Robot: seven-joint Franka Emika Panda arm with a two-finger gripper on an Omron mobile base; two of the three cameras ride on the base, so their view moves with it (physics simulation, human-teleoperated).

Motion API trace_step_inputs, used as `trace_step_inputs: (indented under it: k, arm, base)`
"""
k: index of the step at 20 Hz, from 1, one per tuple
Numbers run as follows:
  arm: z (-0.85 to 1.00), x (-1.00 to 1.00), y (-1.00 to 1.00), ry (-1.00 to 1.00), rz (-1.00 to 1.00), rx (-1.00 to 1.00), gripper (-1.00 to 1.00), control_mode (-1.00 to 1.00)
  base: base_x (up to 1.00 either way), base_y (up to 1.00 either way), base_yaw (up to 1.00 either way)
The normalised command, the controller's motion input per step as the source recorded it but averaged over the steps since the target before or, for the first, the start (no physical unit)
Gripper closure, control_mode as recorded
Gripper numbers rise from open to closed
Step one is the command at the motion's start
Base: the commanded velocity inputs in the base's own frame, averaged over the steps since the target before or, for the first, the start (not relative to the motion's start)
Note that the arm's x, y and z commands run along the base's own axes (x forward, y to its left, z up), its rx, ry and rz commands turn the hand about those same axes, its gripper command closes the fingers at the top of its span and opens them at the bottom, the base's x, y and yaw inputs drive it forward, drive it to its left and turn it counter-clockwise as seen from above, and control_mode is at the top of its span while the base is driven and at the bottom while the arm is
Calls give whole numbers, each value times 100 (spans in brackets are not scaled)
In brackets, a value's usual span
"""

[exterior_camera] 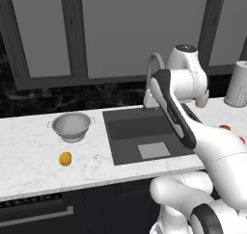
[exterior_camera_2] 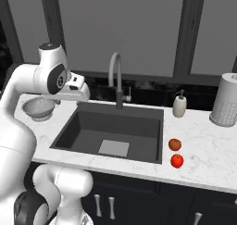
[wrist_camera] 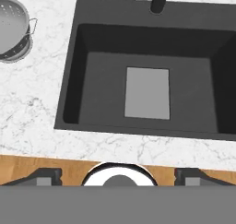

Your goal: Put the colander in the sink, put the mango, orange, apple in the colander, and turn on the sink faucet and pour water over the colander.

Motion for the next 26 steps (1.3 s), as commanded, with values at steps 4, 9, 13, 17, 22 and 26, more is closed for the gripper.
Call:
trace_step_inputs:
  k: [4,9,13,17,22,26]
  arm:
    - [-28,-32,84,0,1,-16,-100,-100]
    - [-32,-1,84,3,-1,-4,-100,-100]
    - [-40,18,84,4,-7,0,-100,-100]
    - [-42,40,83,1,-12,0,-100,-100]
    - [-24,67,76,0,-19,0,-100,-100]
    - [-3,70,38,0,-20,4,-100,-100]
  base:
    - [0,0,0]
    - [0,0,0]
    - [0,0,0]
    - [0,0,0]
    - [0,0,0]
    - [0,0,0]
